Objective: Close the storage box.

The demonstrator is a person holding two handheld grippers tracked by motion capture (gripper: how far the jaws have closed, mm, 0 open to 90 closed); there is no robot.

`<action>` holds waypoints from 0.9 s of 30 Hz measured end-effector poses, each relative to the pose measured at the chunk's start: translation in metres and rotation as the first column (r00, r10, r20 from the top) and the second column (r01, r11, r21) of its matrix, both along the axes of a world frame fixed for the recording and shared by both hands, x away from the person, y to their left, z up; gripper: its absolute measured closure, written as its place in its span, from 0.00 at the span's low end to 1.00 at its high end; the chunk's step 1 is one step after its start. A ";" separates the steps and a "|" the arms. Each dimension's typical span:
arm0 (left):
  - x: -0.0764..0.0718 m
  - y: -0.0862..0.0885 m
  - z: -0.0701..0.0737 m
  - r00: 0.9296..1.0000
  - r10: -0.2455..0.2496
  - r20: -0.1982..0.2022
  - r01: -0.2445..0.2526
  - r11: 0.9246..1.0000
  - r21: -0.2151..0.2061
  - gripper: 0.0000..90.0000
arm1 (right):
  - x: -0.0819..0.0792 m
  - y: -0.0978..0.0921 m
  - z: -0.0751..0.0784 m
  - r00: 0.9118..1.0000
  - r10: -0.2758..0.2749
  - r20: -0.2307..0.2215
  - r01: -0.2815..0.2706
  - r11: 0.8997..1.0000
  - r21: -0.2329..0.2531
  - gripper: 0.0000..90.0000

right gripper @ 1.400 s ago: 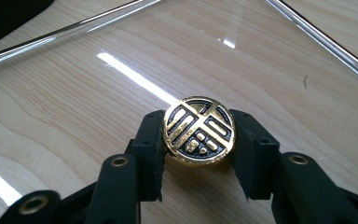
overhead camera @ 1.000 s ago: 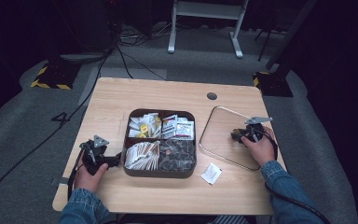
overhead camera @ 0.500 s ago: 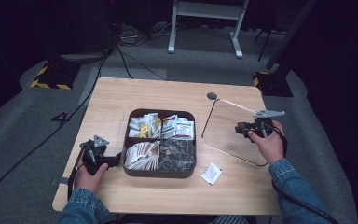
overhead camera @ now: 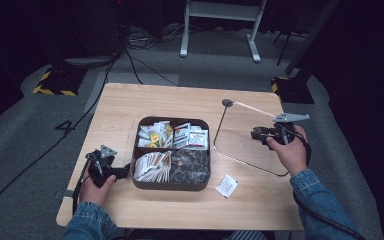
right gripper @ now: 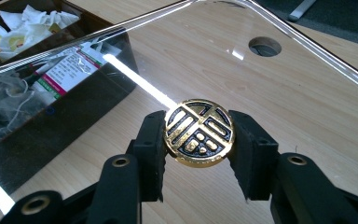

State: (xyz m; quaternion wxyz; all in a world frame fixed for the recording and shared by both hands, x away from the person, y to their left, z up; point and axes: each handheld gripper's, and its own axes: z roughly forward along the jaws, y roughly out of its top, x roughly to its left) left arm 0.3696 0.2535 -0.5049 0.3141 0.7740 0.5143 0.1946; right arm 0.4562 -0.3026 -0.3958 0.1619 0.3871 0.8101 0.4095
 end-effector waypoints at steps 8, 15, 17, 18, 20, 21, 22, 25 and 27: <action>0.001 -0.001 0.000 1.000 0.005 0.000 -0.005 1.000 0.000 0.15 | -0.003 0.010 0.015 1.000 0.023 0.018 -0.023 1.000 0.007 0.65; 0.000 -0.001 0.000 1.000 0.010 0.001 -0.010 1.000 0.002 0.15 | -0.003 0.033 0.030 0.996 0.078 0.032 -0.078 0.997 0.001 0.65; 0.000 -0.001 0.000 1.000 0.010 0.001 -0.010 1.000 0.002 0.15 | -0.003 0.042 0.034 0.995 0.092 0.032 -0.093 0.996 0.006 0.65; 0.000 -0.001 0.000 1.000 0.010 0.001 -0.010 1.000 0.002 0.15 | -0.002 0.046 0.036 0.994 0.102 0.035 -0.103 0.995 0.007 0.65; 0.000 -0.001 0.000 1.000 0.010 0.001 -0.010 1.000 0.002 0.15 | -0.002 0.058 0.039 0.991 0.127 0.038 -0.128 0.992 0.010 0.65; 0.000 -0.001 0.000 1.000 0.010 0.001 -0.010 1.000 0.002 0.15 | -0.002 0.061 0.040 0.990 0.134 0.038 -0.134 0.991 0.011 0.65; 0.000 -0.001 0.000 1.000 0.010 0.001 -0.010 1.000 0.002 0.15 | -0.002 0.065 0.041 0.989 0.141 0.038 -0.142 0.990 0.011 0.65; 0.000 -0.001 0.000 1.000 0.010 0.000 -0.010 1.000 0.001 0.15 | -0.003 0.078 0.044 0.985 0.166 0.039 -0.167 0.986 0.010 0.65; 0.000 -0.001 0.000 1.000 0.010 0.000 -0.010 1.000 0.001 0.15 | -0.004 0.087 0.047 0.983 0.180 0.038 -0.180 0.984 0.009 0.65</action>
